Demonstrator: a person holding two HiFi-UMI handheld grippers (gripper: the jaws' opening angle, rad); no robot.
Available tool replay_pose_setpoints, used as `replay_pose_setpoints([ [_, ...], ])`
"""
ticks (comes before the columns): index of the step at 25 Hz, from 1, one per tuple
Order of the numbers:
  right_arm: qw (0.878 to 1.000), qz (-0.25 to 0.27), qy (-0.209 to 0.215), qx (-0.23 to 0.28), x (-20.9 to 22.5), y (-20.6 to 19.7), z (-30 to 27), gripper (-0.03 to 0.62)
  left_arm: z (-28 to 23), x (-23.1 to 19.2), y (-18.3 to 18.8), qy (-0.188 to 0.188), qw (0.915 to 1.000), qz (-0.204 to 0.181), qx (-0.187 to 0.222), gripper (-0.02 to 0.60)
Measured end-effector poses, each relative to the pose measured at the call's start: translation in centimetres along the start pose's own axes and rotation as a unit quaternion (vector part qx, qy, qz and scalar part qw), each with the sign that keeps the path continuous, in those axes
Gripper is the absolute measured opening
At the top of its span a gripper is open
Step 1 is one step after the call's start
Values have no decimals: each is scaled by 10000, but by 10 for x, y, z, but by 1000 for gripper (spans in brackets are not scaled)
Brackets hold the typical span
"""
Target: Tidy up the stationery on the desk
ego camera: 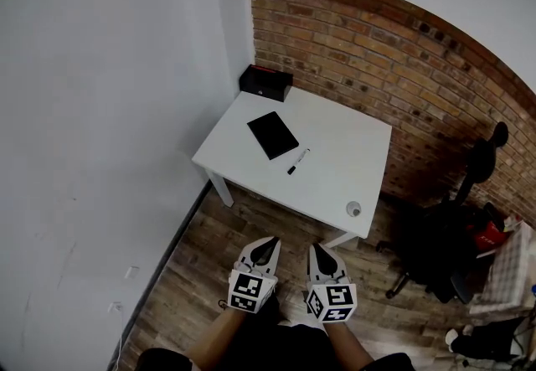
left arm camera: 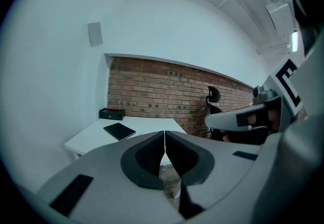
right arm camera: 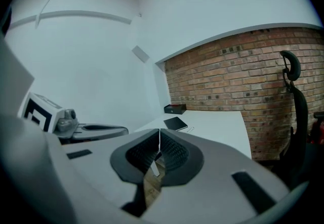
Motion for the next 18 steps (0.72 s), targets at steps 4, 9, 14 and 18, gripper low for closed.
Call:
replay_pose_setpoints([
  [4, 9999, 16, -142, 12, 4, 5, -43, 23, -31, -35, 4, -107, 9999, 29, -1, 15],
  [9, 9996, -11, -289, 18, 8, 8, -88, 23, -64, -75, 3, -186, 9998, 47, -79, 15],
  [14, 9992, -95, -382, -5, 12, 9, -120, 23, -86, -101, 2, -227, 9996, 85, -167, 15],
  [18, 9991, -178, -393, -49, 16, 7, -142, 23, -102, -119, 1, -211, 9994, 129, -232, 15],
])
Point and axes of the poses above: the fingertips, and each gripper's own axes: z backward along the fingers, x to its right, y out of its top, the point moved 7 cm from there along z, backward along the fingers, and after that the axes turned 12 degrees about x, right-handed, at the moved point
